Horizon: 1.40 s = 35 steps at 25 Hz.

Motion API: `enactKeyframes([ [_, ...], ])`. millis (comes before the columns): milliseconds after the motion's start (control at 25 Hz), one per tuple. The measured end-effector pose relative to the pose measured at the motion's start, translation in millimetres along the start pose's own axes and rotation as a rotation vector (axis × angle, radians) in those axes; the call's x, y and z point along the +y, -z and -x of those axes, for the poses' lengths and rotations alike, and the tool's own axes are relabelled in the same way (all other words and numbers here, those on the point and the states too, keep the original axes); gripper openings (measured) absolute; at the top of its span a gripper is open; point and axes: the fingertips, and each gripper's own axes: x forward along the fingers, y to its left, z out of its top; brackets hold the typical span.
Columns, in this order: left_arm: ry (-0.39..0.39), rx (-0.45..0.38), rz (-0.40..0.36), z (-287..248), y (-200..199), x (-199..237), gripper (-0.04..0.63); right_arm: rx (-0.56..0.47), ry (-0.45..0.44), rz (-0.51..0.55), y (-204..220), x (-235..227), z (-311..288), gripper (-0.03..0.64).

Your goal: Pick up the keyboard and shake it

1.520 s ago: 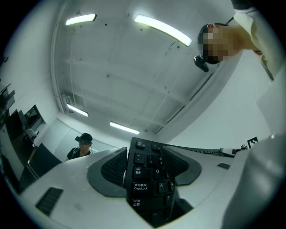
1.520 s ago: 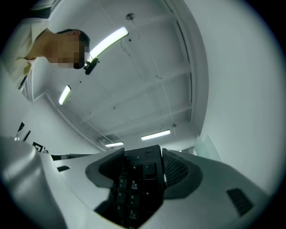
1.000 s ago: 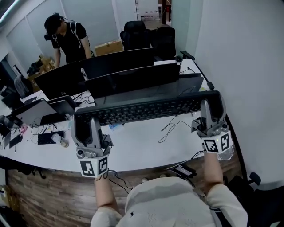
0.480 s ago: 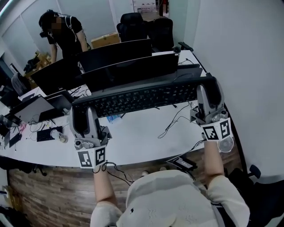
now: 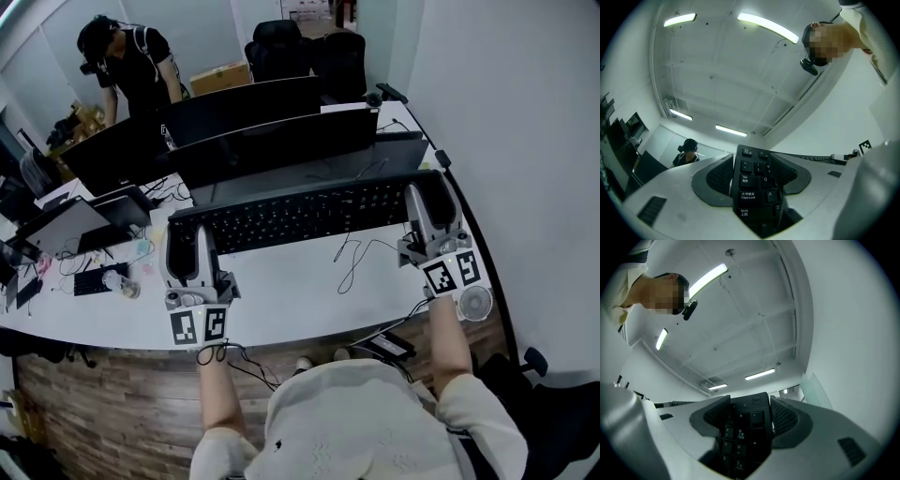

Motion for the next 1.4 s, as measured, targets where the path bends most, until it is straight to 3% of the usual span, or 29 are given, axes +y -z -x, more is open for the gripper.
enactKeyframes([
  [640, -0.050, 0.155, 0.060, 3, 49, 14, 0.232, 0.162, 0.044, -0.045, 46, -11, 0, 0.249],
  [1400, -0.063, 0.257, 0.111, 24, 92, 35, 0.232, 0.254, 0.077, -0.068, 93, -3, 13, 0.249],
])
